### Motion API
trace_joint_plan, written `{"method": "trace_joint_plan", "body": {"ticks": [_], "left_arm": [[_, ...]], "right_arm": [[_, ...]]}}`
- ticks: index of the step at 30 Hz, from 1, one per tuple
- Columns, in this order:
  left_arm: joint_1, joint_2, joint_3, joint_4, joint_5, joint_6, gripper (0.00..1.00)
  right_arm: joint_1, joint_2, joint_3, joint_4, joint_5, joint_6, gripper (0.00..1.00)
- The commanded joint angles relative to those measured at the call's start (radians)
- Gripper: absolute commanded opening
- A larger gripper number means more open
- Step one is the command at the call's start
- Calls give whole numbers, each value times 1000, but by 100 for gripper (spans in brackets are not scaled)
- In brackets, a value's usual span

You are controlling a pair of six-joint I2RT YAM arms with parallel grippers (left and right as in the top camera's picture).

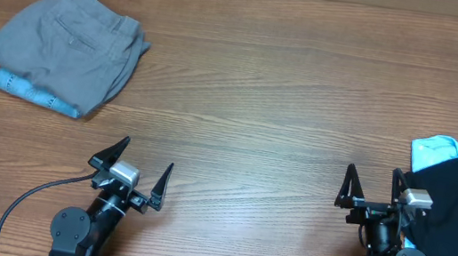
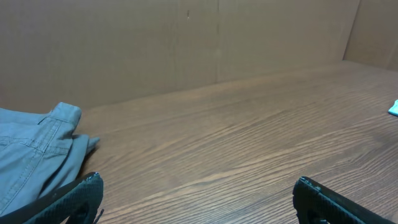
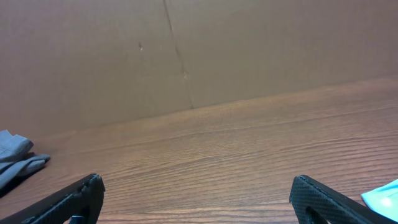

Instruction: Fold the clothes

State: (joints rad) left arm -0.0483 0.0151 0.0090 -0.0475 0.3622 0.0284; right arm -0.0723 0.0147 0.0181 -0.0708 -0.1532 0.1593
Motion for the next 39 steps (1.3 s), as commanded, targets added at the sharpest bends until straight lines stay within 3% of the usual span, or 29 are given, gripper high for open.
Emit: {"method": "trace_joint_plan", "body": {"ticks": [1, 8, 13, 19, 24, 28, 31, 37, 39], "left_arm": [[-3, -10, -4, 2, -14, -6, 100], [-3, -10, -4, 7, 2, -9, 100], [-3, -10, -4, 11, 95, -19, 100], [-3, -10, -3, 24, 208, -134, 100], [-3, -9, 83, -5, 179, -135, 100], [-3, 22, 262, -132, 91, -98, 100], [-3, 107, 409, -216, 19, -76, 100], [-3, 457, 761, -470, -51, -76, 100], [-3, 670, 974, -666, -51, -72, 100]], "right_arm": [[-6, -12, -10, 6, -6, -3, 100], [-6, -12, -10, 6, -6, -3, 100], [-6, -12, -10, 6, -19, -3, 100], [-6, -12, -8, 28, -235, 32, 100], [-6, -12, 39, 21, -323, 138, 100], [-6, 11, 187, -60, -314, 137, 100], [-7, 121, 367, -231, -272, 137, 100], [-7, 515, 739, -557, -187, 124, 100], [-7, 747, 942, -703, -184, 121, 100]]}}
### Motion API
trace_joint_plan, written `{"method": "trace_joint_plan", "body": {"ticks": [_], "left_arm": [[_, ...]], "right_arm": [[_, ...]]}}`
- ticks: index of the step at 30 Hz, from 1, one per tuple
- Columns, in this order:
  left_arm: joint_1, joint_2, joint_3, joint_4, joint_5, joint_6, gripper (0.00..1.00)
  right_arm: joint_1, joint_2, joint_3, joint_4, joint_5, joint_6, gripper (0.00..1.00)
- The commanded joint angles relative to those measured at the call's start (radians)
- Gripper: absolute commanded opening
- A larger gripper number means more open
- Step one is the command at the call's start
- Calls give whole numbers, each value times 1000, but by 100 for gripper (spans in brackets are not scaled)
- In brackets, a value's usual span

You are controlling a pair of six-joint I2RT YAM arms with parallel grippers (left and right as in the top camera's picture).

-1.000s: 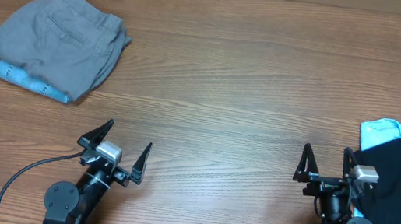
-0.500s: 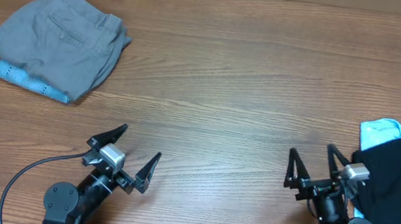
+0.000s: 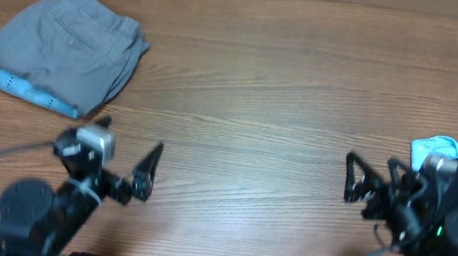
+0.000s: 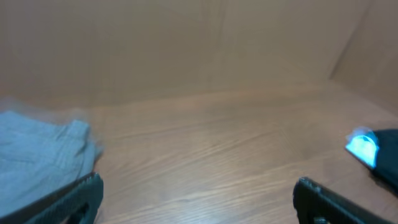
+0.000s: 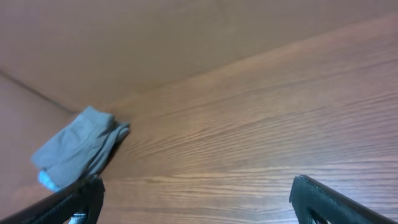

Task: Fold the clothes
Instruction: 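Reach the right gripper to the black polo shirt and grasp it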

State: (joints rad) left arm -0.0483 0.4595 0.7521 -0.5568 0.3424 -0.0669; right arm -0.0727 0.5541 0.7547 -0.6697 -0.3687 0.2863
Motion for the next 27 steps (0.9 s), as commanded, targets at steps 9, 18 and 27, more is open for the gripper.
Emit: {"method": "trace_joint_plan", "body": {"ticks": [9, 18, 27], "left_arm": [[-5, 683, 622, -542, -26, 36, 100], [-5, 828, 625, -561, 97, 33, 100], [-5, 848, 625, -566, 97, -17, 100]], "right_arm": [[-7, 682, 557, -401, 37, -115, 100], [-198, 1006, 555, -404, 351, 188, 100], [-416, 1290, 555, -367, 345, 272, 93]]}}
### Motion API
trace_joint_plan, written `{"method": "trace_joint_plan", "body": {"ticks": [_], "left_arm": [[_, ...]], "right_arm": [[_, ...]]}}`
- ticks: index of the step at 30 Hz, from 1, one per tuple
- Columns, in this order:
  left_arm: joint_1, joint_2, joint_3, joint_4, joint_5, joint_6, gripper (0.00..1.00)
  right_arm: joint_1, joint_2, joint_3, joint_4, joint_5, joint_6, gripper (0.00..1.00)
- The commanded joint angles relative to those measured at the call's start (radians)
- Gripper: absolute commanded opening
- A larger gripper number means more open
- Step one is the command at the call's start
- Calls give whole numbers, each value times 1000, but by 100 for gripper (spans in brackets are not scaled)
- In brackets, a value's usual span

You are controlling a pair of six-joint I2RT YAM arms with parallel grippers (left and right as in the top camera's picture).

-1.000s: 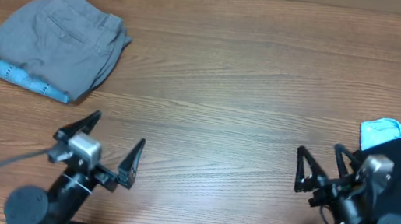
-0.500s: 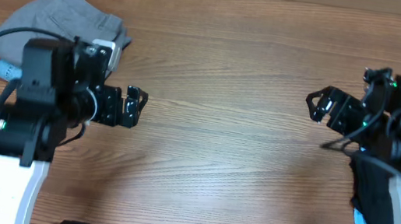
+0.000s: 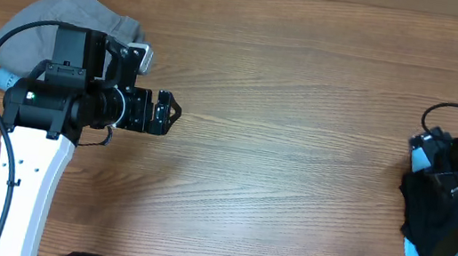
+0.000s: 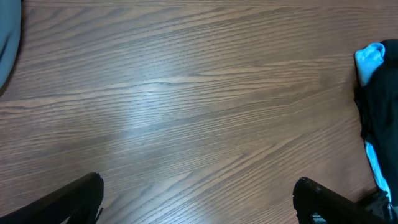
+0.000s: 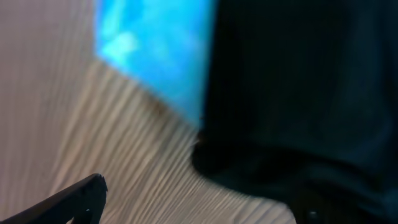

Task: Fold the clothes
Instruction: 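Reach the right gripper to the black polo shirt and grasp it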

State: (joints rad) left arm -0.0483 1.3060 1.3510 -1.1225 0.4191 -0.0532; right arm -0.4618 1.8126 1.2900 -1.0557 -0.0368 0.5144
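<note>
Folded grey shorts lie at the table's far left, partly under my raised left arm, with a folded light blue piece beneath them. My left gripper hangs high over bare wood right of them, open and empty; its wrist view looks down at the table. A black garment is heaped at the right edge on a light blue cloth. My right gripper is open just above the black garment's near edge, beside the blue cloth. Its right finger is lost against the black fabric.
The wooden table stretches bare between the two piles. The left arm's black cable loops over the grey shorts. My right arm covers part of the black garment at the frame's edge.
The left arm has risen and now looks straight down at the table right of the grey shorts. The right gripper has gone from the front edge to the black garment's edge. Both stay open.
Both grippers first rested open near the table's front edge, facing the back wall. Then both arms were shifted and blurred, the left turned leftward, the right toward the black pile. Now the left hangs high by the shorts and the right is over the black garment.
</note>
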Motion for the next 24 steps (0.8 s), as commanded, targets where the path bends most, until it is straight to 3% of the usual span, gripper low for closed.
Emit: {"method": "trace_joint_plan", "body": {"ticks": [1, 7, 9, 10, 11, 14, 15, 19, 24], "left_arm": [[-5, 2, 26, 0, 20, -32, 100], [-5, 2, 26, 2, 19, -33, 100], [-5, 2, 26, 2, 19, -33, 100], [-5, 2, 26, 2, 19, -33, 100], [-5, 2, 26, 3, 19, -33, 100], [-5, 2, 26, 5, 19, -33, 100], [-5, 2, 26, 8, 19, -33, 100], [-5, 2, 26, 24, 19, -33, 100], [-5, 2, 26, 47, 19, -33, 100]], "right_arm": [[-32, 39, 19, 18, 14, 59, 91], [-29, 45, -47, 27, 17, 76, 80], [-29, 45, -66, 29, 14, 97, 70], [-29, 45, -74, 24, 15, 97, 57], [-29, 45, -74, 18, 15, 97, 52], [-29, 45, -64, -41, 14, 95, 13], [-29, 44, -52, -53, 14, 83, 6], [-27, 13, 39, -116, -8, 34, 4], [31, -78, 219, -191, -326, -153, 4]]}}
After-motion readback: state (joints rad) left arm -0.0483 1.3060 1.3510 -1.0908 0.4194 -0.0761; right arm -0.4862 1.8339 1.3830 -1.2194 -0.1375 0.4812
